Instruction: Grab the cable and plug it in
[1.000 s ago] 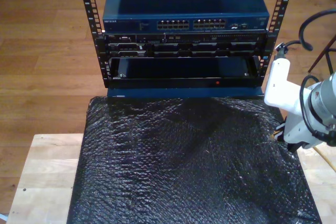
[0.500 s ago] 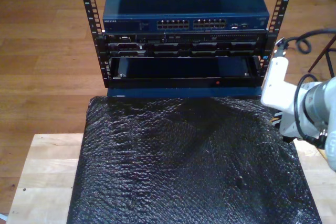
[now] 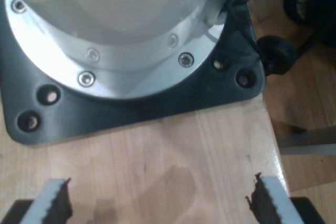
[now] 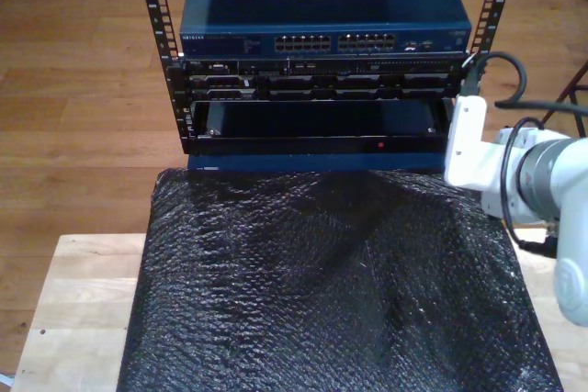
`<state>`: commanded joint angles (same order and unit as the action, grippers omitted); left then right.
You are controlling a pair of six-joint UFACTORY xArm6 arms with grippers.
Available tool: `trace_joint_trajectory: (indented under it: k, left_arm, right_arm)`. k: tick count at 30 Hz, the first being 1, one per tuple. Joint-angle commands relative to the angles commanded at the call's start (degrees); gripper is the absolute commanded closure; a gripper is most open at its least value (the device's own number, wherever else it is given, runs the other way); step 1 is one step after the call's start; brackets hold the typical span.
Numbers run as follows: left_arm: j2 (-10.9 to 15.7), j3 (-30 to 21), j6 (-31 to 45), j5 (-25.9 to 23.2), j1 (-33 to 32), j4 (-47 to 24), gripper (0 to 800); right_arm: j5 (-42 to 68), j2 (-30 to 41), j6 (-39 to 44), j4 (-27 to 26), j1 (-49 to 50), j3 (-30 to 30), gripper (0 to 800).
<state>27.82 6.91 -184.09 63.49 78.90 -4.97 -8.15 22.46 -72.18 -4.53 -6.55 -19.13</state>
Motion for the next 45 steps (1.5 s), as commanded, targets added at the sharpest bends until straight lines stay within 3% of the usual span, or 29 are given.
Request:
trace_joint_trajectory:
  k: [7,14,22,28,45]
  left_arm:
    - [0.00,0.00,0.00,0.00,0.00,0.00,0]
    - [0.00,0.00,0.00,0.00,0.00,0.00,0]
    - [0.00,0.00,0.00,0.00,0.00,0.00,0]
    - [0.00,0.00,0.00,0.00,0.00,0.00,0]
    - [0.00,0.00,0.00,0.00,0.00,0.00,0]
  right_arm:
    - [-6.51,-4.04,-0.09,-3.08,0.09,-1.85,800]
    - [-24.26,-7.56,-5.54,-7.12,0.26,4.13,800]
    - [-24.53,-6.86,-5.71,-8.18,0.09,5.45,800]
    - [-24.44,-6.86,-6.07,-13.71,0.09,1.93,800]
    - [-22.95,-7.03,-9.41,-13.98,0.00,-1.85,799]
